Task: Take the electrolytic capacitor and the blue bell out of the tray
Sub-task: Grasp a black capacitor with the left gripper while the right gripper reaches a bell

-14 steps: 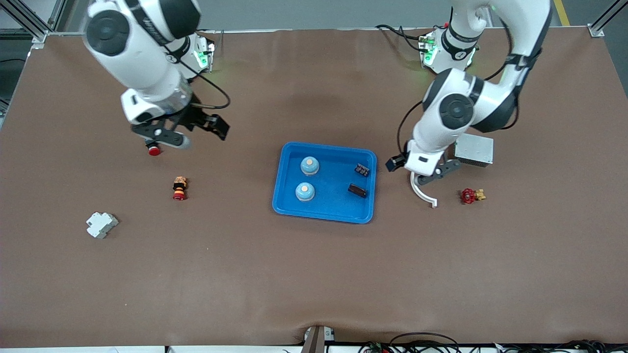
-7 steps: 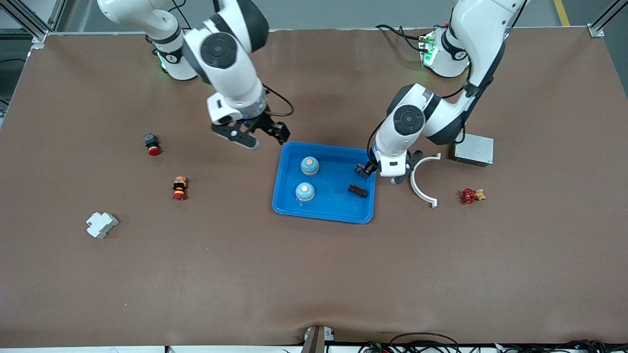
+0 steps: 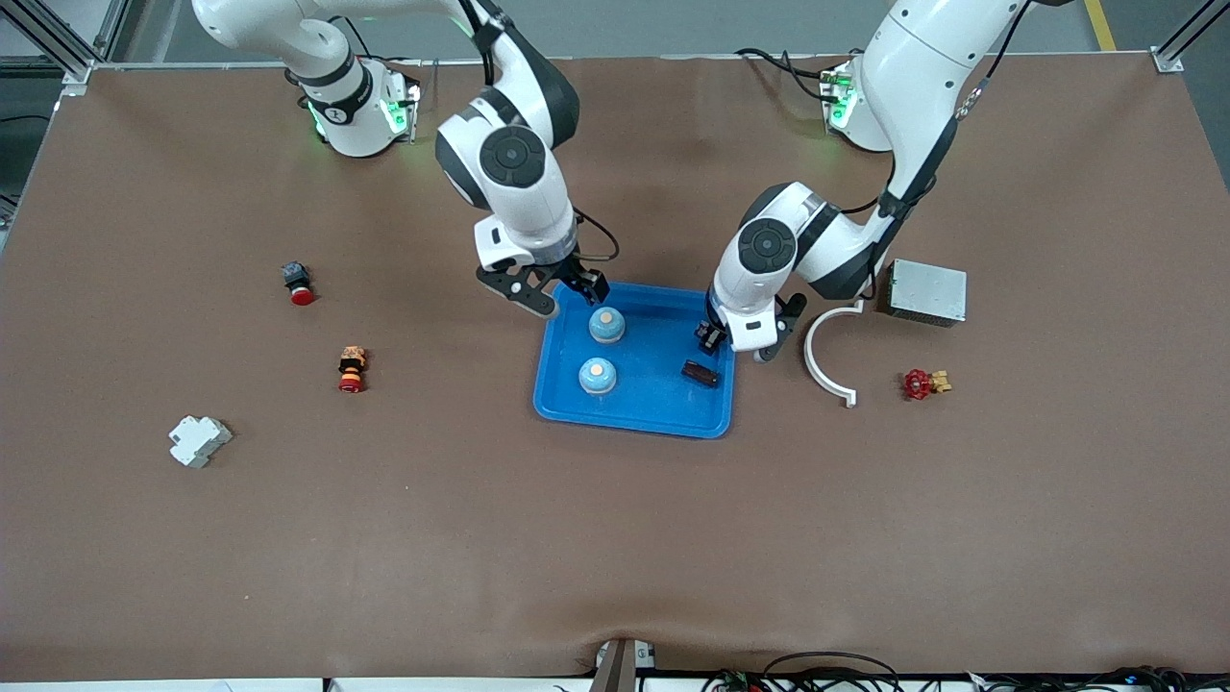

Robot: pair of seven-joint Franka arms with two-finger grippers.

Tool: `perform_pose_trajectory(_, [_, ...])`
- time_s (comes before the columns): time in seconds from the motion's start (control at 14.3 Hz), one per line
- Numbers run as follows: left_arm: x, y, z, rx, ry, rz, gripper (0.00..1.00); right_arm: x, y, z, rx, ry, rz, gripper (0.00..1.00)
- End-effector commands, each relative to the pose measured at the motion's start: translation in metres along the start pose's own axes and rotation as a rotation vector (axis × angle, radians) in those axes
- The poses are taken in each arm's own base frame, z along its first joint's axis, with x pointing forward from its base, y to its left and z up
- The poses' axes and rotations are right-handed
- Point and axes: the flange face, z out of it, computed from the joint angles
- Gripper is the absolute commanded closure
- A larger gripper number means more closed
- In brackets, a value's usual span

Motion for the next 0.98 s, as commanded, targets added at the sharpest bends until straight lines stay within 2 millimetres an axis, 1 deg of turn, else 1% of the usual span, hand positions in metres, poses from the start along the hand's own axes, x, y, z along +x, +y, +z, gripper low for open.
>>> perform_pose_trajectory(0.0, [0.000, 0.013, 0.004, -0.042, 0.001, -0.008, 0.33, -0.007, -0.021, 0.023, -0.023, 0.011, 0.044, 0.00])
perform_pose_trajectory(0.07, [-0.001, 0.015, 0.002, -0.046, 0.001, -0.009, 0.33, -0.006, -0.026, 0.029, -0.028, 0.020, 0.051, 0.00])
perform_pose_trajectory(0.14, [0.000, 0.020, -0.002, -0.058, 0.000, -0.011, 0.33, -0.010, -0.029, 0.038, -0.036, 0.026, 0.051, 0.00])
perform_pose_trajectory(0.28, [-0.007, 0.027, 0.002, -0.063, -0.008, -0.021, 0.33, -0.012, -0.034, 0.049, -0.012, 0.035, 0.053, 0.00])
perform_pose_trajectory(0.35, [-0.013, 0.025, 0.009, -0.051, -0.010, -0.015, 0.33, -0.012, -0.035, 0.057, -0.001, 0.039, 0.068, 0.00])
perform_pose_trajectory(0.42, [-0.014, 0.024, 0.011, -0.045, -0.010, -0.013, 0.34, -0.015, -0.037, 0.065, 0.003, 0.042, 0.072, 0.00])
perform_pose_trajectory(0.49, [-0.014, 0.022, 0.015, -0.038, -0.010, -0.012, 0.42, -0.017, -0.038, 0.071, 0.010, 0.045, 0.069, 0.00])
perform_pose_trajectory(0.56, [-0.014, 0.022, 0.017, -0.035, -0.011, -0.012, 0.63, -0.017, -0.038, 0.078, 0.013, 0.046, 0.068, 0.00])
perform_pose_trajectory(0.63, [-0.015, 0.021, 0.022, -0.027, -0.013, -0.011, 0.80, -0.019, -0.039, 0.083, 0.013, 0.047, 0.070, 0.00])
perform_pose_trajectory(0.7, [-0.021, 0.020, 0.019, -0.026, -0.007, 0.003, 0.96, -0.019, -0.038, 0.089, 0.011, 0.048, 0.076, 0.00])
perform_pose_trajectory(0.77, [-0.020, 0.020, 0.004, -0.033, 0.025, 0.029, 1.00, -0.019, -0.039, 0.092, 0.014, 0.049, 0.076, 0.00])
perform_pose_trajectory(0.91, [-0.010, 0.020, -0.041, -0.002, 0.104, 0.066, 1.00, -0.022, -0.039, 0.101, 0.011, 0.050, 0.093, 0.00])
